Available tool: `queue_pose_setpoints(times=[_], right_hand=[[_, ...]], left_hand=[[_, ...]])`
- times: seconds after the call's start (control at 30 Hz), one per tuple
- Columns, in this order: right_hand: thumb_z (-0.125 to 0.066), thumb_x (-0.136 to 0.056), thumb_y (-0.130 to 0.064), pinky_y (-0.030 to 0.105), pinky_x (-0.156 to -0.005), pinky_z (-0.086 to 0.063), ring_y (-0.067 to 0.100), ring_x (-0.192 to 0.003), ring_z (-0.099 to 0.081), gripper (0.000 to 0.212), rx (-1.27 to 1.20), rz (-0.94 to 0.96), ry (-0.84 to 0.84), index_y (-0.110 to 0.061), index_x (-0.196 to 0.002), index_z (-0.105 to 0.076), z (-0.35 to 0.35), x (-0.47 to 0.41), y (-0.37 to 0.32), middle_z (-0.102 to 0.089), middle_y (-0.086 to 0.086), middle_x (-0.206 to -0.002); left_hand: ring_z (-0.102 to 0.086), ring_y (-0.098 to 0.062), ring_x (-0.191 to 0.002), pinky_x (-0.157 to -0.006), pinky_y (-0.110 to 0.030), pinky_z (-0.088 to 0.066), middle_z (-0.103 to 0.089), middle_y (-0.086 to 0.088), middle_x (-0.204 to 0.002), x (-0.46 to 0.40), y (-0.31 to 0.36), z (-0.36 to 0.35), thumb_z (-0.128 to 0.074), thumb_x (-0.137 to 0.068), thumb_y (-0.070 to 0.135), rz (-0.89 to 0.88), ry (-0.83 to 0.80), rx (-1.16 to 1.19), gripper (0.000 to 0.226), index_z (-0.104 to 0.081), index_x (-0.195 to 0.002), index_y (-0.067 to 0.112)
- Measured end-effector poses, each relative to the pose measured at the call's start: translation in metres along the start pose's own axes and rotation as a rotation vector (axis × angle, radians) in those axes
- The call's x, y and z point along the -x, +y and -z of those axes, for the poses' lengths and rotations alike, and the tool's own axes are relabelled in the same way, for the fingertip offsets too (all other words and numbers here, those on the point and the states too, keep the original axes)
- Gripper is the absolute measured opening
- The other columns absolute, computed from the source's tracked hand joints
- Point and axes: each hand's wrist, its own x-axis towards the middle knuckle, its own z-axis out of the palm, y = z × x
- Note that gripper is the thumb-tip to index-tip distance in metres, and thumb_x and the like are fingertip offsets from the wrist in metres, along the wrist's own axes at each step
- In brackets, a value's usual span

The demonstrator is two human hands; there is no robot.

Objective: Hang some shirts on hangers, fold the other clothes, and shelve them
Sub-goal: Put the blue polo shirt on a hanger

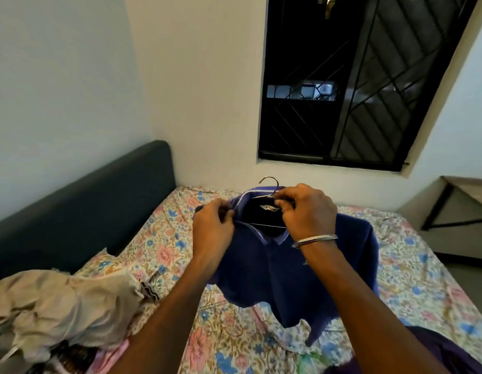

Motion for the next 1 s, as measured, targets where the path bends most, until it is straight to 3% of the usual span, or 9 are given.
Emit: queue_pose_setpoints(times=[0.13, 0.2, 0.27, 0.4, 0.47, 0.57, 0.73, 0.9, 1.0], right_hand=[[-0.075, -0.088, -0.028, 0.041, -0.07, -0.057, 0.025, -0.079, -0.066, 0.012, -0.004, -0.02, 0.033, -0.03, -0.099, -0.078, 0.006, 0.001, 0.005, -0.071, -0.002, -0.089], [-0.075, -0.088, -0.032, 0.036, -0.071, -0.056, 0.021, -0.081, -0.066, 0.012, -0.005, -0.051, 0.031, -0.032, -0.1, -0.077, 0.01, 0.0, 0.008, -0.072, -0.005, -0.092], [-0.075, -0.088, -0.034, 0.031, -0.072, -0.055, 0.018, -0.083, -0.067, 0.013, -0.016, -0.079, 0.006, -0.034, -0.101, -0.078, 0.013, 0.0, 0.01, -0.073, -0.007, -0.094], [-0.076, -0.086, -0.033, 0.031, -0.072, -0.057, 0.015, -0.081, -0.068, 0.012, -0.041, -0.075, -0.053, -0.034, -0.098, -0.079, 0.012, 0.008, 0.007, -0.074, -0.009, -0.091], [-0.077, -0.086, -0.032, 0.033, -0.073, -0.058, 0.015, -0.081, -0.068, 0.012, -0.069, -0.068, -0.069, -0.033, -0.098, -0.079, 0.012, 0.012, 0.006, -0.074, -0.009, -0.089], [-0.078, -0.085, -0.03, 0.034, -0.072, -0.057, 0.014, -0.08, -0.066, 0.013, -0.099, -0.046, -0.061, -0.032, -0.098, -0.079, 0.012, 0.017, 0.008, -0.073, -0.009, -0.088], [-0.074, -0.089, -0.027, 0.033, -0.069, -0.057, 0.015, -0.08, -0.065, 0.011, -0.068, 0.044, -0.073, -0.03, -0.1, -0.076, 0.015, 0.026, 0.005, -0.072, -0.008, -0.091], [-0.071, -0.091, -0.024, 0.027, -0.066, -0.049, 0.016, -0.078, -0.064, 0.007, -0.06, 0.095, -0.093, -0.027, -0.097, -0.075, 0.012, 0.038, -0.003, -0.071, -0.007, -0.09], [-0.072, -0.089, -0.025, 0.026, -0.067, -0.048, 0.015, -0.08, -0.064, 0.008, -0.078, 0.095, -0.106, -0.028, -0.096, -0.075, 0.013, 0.042, 0.001, -0.071, -0.008, -0.091]], left_hand=[[-0.069, -0.019, -0.079, -0.069, -0.03, -0.061, -0.069, -0.01, -0.09, -0.009, 0.014, 0.013, -0.054, -0.101, 0.001, 0.43, -0.213, 1.031, 0.011, -0.062, -0.097, 0.008], [-0.069, -0.016, -0.071, -0.065, -0.027, -0.062, -0.066, -0.009, -0.086, -0.01, 0.016, 0.017, -0.05, -0.102, 0.0, 0.523, -0.18, 1.309, 0.013, -0.056, -0.096, 0.01], [-0.069, -0.013, -0.067, -0.061, -0.025, -0.059, -0.066, -0.008, -0.085, -0.007, 0.014, 0.014, -0.052, -0.103, 0.005, 0.442, -0.15, 1.155, 0.01, -0.055, -0.097, 0.013], [-0.063, -0.008, -0.078, -0.067, -0.021, -0.048, -0.066, 0.007, -0.083, 0.003, 0.001, 0.01, -0.062, -0.097, 0.013, -0.187, -0.047, 0.03, 0.018, -0.054, -0.106, 0.027], [-0.058, -0.013, -0.088, -0.075, -0.026, -0.046, -0.063, 0.007, -0.095, 0.001, 0.002, 0.014, -0.061, -0.094, 0.006, -0.428, 0.07, -0.241, 0.021, -0.061, -0.105, 0.024], [-0.059, -0.014, -0.104, -0.092, -0.039, -0.05, -0.067, 0.005, -0.109, -0.001, 0.006, 0.016, -0.059, -0.088, -0.006, -0.537, 0.136, -0.214, 0.035, -0.071, -0.109, 0.019], [-0.066, -0.007, -0.11, -0.095, -0.024, -0.053, -0.071, 0.009, -0.118, 0.004, 0.045, 0.016, -0.068, -0.095, 0.016, -0.528, -0.188, 0.182, 0.034, -0.066, -0.129, 0.019], [-0.072, -0.007, -0.081, -0.082, -0.035, -0.06, -0.075, 0.007, -0.086, -0.01, 0.066, 0.017, -0.07, -0.096, 0.027, -0.431, -0.302, 0.092, 0.013, -0.076, -0.103, 0.018], [-0.069, -0.003, -0.069, -0.071, -0.024, -0.058, -0.073, 0.009, -0.074, -0.015, 0.062, 0.022, -0.071, -0.095, 0.028, -0.38, -0.362, 0.022, 0.013, -0.078, -0.094, 0.018]])
